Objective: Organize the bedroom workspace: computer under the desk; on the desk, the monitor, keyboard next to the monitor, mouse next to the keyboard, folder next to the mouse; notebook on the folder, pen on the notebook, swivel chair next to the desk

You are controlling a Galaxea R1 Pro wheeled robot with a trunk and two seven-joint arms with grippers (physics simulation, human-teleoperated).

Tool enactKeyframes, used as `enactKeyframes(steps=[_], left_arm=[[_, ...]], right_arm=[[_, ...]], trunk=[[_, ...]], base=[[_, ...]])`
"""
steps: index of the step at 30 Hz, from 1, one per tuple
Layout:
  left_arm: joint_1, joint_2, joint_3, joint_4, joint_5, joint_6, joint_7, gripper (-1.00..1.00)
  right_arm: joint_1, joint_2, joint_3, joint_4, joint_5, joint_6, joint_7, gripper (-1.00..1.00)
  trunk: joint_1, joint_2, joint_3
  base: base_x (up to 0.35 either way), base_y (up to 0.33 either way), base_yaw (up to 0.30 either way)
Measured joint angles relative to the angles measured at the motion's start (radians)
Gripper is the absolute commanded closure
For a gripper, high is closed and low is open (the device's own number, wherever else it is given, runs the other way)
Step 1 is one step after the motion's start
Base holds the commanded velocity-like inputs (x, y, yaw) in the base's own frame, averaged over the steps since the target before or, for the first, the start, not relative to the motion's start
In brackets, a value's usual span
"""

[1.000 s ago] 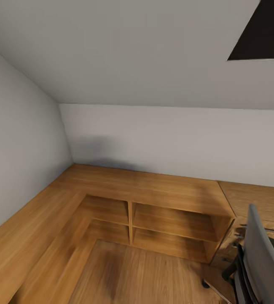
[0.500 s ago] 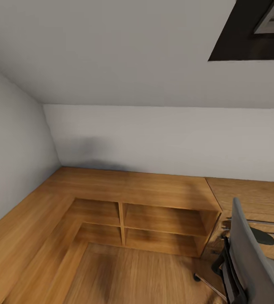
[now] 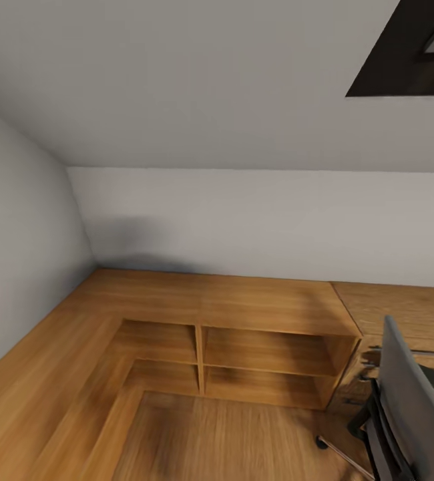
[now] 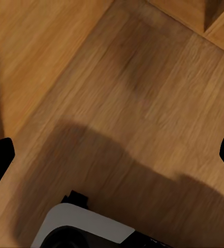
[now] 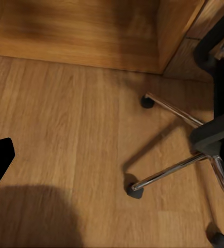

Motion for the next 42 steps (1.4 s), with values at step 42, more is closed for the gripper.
enactKeyframes(steps=[42], left_arm=[[0.000, 0.000, 0.000, 0.000, 0.000, 0.000, 0.000, -1.00]], right_arm=[[0.000, 0.000, 0.000, 0.000, 0.000, 0.001, 0.000, -1.00]], trunk=[[0.000, 0.000, 0.037]], base=[[0.035, 0.072, -0.229]])
